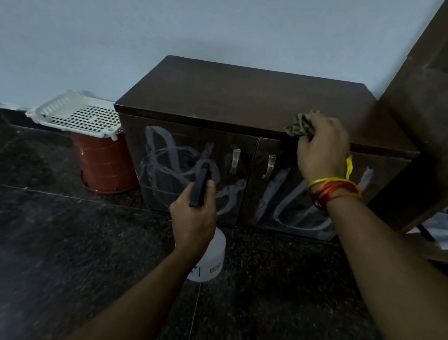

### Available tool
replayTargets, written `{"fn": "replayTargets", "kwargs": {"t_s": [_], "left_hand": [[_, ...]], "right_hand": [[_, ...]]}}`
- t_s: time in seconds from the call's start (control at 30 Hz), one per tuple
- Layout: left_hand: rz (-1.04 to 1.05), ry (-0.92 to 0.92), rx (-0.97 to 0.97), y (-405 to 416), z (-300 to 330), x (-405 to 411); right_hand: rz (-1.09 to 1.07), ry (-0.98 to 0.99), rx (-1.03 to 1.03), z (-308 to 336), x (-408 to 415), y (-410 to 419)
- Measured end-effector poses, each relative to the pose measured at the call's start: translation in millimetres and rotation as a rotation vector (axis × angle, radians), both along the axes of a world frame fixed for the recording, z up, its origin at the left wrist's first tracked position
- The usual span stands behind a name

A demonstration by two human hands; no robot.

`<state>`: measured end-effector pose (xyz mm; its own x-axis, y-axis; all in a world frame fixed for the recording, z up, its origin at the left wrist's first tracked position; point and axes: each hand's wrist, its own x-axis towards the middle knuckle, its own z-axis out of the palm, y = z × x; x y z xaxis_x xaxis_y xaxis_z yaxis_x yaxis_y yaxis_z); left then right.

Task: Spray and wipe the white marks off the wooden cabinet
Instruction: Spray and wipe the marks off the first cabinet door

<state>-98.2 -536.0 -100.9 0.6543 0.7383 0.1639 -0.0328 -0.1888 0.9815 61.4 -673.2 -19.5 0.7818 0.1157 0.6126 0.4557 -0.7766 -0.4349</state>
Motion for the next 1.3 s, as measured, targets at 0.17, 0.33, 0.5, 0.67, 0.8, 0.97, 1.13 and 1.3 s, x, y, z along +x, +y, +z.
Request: {"fn": "replayTargets", "kwargs": {"t_s": [0.17,0.33,0.5,0.67,0.8,0.97,1.13,1.3], "left_hand": [[0.008,-0.011,0.054,9.9,-5.2,-6.6],[0.026,0.014,0.049,21.5,-12.5,-13.0],[0.115,0.041,0.03,40.7,-19.6,-20.7],[0.224,0.057,-0.013,62.3,-15.6,-29.3],[0.273,0.089,0.011,72.8,-16.2,-33.6],[0.309,0.12,0.034,86.3,-25.7,-38.4],[0.349,0.175,0.082,98.7,-32.1,-49.1],[0.35,0.234,0.066,102.6,-48.7,-68.1]], "right_hand": [[0.066,-0.038,0.039,-7.0,-15.3,16.5],[0.094,-0.009,0.042,-17.8,-31.0,28.4],[0.094,0.029,0.033,-24.7,-38.7,32.5],[0.133,0.02,0.019,-26.6,-51.7,47.5],[0.199,0.026,-0.019,-35.7,-66.4,63.1],[0.247,0.047,-0.03,-58.2,-81.2,74.7],[0.246,0.092,-0.009,-77.4,-87.1,77.9],[0.229,0.144,0.013,-86.1,-88.5,78.2]]}}
